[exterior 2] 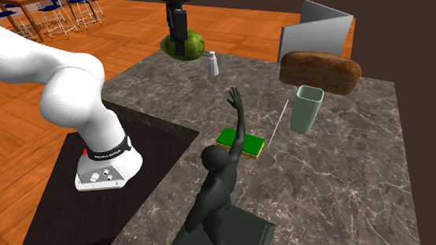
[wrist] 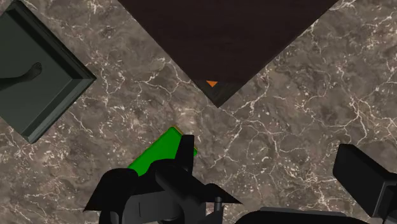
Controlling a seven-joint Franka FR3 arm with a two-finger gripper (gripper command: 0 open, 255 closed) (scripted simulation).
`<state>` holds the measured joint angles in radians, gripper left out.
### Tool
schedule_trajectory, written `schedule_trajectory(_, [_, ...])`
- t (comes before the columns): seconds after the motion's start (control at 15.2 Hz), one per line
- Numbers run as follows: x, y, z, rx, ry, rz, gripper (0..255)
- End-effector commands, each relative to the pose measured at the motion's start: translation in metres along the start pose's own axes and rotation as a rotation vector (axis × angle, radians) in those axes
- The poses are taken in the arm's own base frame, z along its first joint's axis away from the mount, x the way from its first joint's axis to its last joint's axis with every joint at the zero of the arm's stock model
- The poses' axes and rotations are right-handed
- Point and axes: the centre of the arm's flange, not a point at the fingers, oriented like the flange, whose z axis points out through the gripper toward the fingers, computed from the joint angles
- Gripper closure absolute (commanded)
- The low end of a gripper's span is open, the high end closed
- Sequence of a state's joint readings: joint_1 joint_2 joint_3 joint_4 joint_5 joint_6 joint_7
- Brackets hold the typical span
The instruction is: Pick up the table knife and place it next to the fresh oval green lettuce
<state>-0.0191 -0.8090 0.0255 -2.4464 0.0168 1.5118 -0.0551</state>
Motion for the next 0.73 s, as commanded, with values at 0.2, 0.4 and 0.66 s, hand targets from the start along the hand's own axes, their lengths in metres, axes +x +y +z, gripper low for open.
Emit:
schedule_trajectory(0.2, [0.031,0.015,0.019,-0.005,0.002,-0.077,0])
schedule_trajectory(0.4, [0.062,0.028,0.037,-0.011,0.003,-0.154,0])
schedule_trajectory(0.66, [0.106,0.042,0.062,-0.018,0.006,-0.256,0])
